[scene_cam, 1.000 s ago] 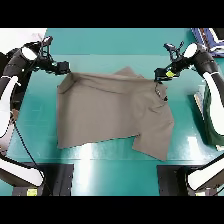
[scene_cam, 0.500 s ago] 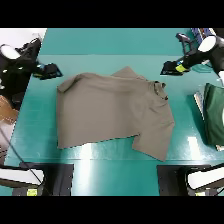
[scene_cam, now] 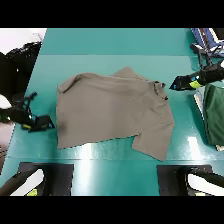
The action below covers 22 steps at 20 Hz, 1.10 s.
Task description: Fold the shirts.
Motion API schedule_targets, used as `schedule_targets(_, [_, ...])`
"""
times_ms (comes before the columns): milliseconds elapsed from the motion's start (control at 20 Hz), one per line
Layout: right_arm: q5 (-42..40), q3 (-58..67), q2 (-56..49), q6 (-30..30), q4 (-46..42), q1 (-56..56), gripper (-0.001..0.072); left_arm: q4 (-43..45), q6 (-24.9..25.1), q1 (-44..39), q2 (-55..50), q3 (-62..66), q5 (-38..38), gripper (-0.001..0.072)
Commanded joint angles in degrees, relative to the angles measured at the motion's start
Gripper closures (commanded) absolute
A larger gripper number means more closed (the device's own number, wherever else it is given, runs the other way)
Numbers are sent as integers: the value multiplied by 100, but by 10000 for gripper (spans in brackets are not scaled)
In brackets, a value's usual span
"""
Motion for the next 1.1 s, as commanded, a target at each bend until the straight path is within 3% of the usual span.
schedule_targets(0, [-205,-546,542,-28,-4,-11,285,7,-105,35,378,-994,-179,171])
schedule_targets(200, [-330,-542,715,-76,-2,-11,284,-743,-7,-28,376,-1346,17,172])
schedule_targets(550, [-278,-542,721,-74,0,-11,285,-758,-304,-601,378,-1351,544,172])
schedule_targets(600, [-219,-544,721,-74,0,-11,284,-776,-350,-625,378,-1349,588,215])
schedule_targets(650, [-109,-544,721,-74,-15,-15,285,-791,-367,-623,378,-1349,608,499])
schedule_targets(700, [33,-549,721,-76,-39,-52,285,-791,-356,-623,378,-1349,621,671])
schedule_targets(900, [708,-1209,780,-195,-35,-719,284,-732,-201,-623,378,-1047,601,682])
schedule_targets(1050, [684,-2275,841,-275,105,-1582,280,-734,-76,-623,378,-551,623,682])
